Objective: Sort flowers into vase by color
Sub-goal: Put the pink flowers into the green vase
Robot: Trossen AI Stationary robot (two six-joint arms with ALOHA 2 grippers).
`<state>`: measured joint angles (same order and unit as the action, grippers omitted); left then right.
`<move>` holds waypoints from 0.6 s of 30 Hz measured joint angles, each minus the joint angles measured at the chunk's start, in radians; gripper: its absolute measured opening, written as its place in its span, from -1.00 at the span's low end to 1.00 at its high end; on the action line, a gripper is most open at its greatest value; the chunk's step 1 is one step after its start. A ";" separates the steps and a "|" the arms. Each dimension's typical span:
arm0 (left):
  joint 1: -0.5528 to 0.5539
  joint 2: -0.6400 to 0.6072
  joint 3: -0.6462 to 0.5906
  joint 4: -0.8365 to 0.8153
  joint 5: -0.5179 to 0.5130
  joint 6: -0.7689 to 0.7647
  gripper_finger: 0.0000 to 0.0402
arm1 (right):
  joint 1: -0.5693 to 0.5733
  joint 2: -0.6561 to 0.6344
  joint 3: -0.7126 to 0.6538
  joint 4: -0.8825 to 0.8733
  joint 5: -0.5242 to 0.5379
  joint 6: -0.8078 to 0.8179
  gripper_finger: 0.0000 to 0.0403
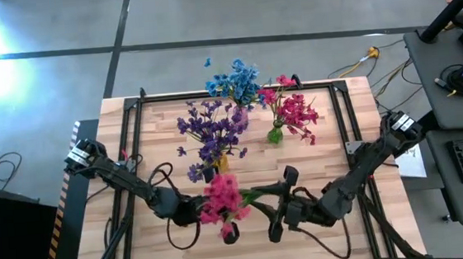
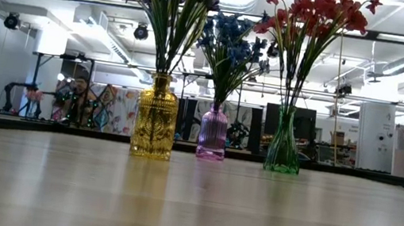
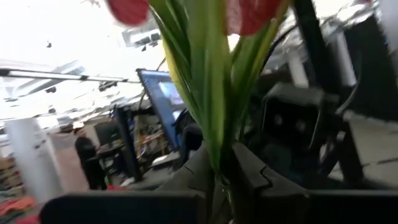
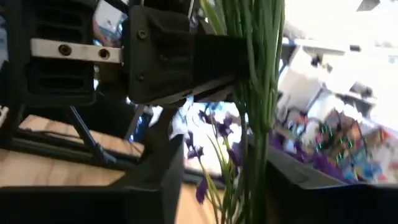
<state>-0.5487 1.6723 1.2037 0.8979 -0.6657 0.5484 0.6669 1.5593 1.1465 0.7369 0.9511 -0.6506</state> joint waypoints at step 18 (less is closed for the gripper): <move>0.001 -0.002 0.094 -0.392 -0.066 -0.089 -1.00 | 0.012 0.000 0.241 -0.699 0.070 0.405 0.02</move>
<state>-0.5476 1.6707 1.2980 0.5060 -0.7319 0.4592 0.6788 1.5589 1.3876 0.0384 1.0206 -0.2452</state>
